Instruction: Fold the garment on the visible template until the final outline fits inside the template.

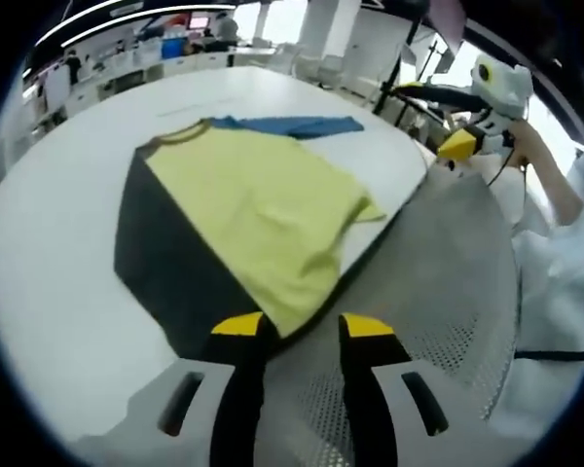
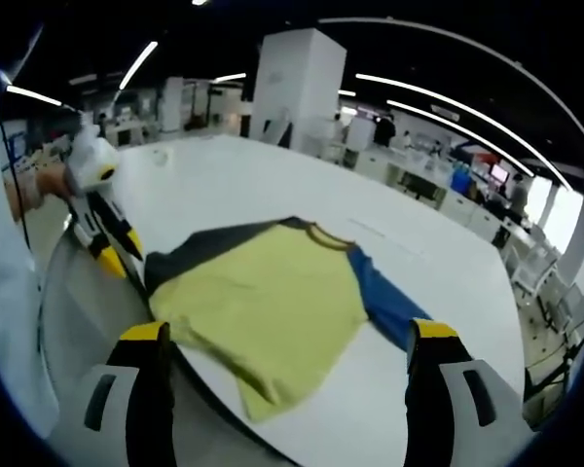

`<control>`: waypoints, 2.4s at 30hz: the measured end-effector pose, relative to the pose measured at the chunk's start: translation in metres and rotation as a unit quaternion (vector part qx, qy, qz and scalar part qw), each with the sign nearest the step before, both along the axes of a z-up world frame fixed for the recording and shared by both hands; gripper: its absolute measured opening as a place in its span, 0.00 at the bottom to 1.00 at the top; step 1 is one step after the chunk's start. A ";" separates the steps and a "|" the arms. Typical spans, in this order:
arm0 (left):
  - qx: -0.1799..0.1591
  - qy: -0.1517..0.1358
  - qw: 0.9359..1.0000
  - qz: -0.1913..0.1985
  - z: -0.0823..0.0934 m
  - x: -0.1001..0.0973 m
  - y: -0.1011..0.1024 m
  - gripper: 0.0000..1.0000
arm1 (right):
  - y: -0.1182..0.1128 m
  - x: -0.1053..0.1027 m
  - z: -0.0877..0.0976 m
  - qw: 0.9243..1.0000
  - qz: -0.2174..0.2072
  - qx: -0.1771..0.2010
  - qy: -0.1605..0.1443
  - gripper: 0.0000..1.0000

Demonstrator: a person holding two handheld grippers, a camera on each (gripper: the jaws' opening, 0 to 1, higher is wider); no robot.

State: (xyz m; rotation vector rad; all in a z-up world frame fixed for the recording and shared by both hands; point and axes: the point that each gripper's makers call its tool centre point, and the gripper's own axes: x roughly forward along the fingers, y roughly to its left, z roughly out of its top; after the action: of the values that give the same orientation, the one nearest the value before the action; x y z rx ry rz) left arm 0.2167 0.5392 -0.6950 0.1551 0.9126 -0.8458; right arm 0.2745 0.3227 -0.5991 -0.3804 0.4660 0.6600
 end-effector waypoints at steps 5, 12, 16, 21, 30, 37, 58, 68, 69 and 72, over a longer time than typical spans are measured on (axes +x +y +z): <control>0.010 0.009 1.000 0.000 -0.009 0.002 0.003 0.26 | -0.003 -0.001 -0.001 1.000 -0.001 -0.002 0.001 1.00; 0.023 0.010 1.000 -0.009 -0.014 0.007 0.003 0.24 | -0.003 -0.002 -0.001 1.000 -0.001 -0.003 0.003 1.00; 0.029 0.024 0.999 -0.018 -0.023 0.006 0.000 0.23 | -0.002 -0.002 0.000 1.000 0.001 -0.004 0.002 1.00; 0.046 0.036 0.998 -0.027 -0.033 0.003 0.001 0.23 | -0.004 -0.003 0.000 1.000 0.000 -0.005 0.003 1.00; 0.061 0.049 0.996 -0.030 -0.049 0.004 0.003 0.24 | -0.002 -0.004 -0.003 1.000 0.000 -0.009 0.007 1.00; 0.068 0.054 0.996 -0.027 -0.056 0.006 0.006 0.24 | -0.003 -0.004 -0.004 1.000 -0.002 -0.012 0.010 1.00; 0.068 0.062 0.996 -0.006 -0.067 0.015 0.016 0.14 | 0.002 -0.006 -0.007 1.000 0.004 -0.010 0.016 1.00; 0.071 0.060 0.996 -0.005 -0.066 0.014 0.020 0.07 | 0.001 -0.006 -0.006 1.000 0.003 -0.015 0.016 1.00; 0.071 0.060 0.996 -0.005 -0.066 0.014 0.020 0.05 | 0.001 -0.006 -0.007 1.000 0.003 -0.016 0.016 1.00; 0.071 0.058 0.996 0.001 -0.066 0.016 0.021 0.00 | 0.001 -0.006 -0.006 1.000 0.004 -0.016 0.016 1.00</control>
State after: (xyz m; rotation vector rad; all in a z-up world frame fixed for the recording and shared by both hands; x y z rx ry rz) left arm 0.2323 0.5605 -0.7607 0.2304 1.0832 -0.7953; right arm 0.2684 0.3235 -0.6054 -0.4034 0.5059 0.6678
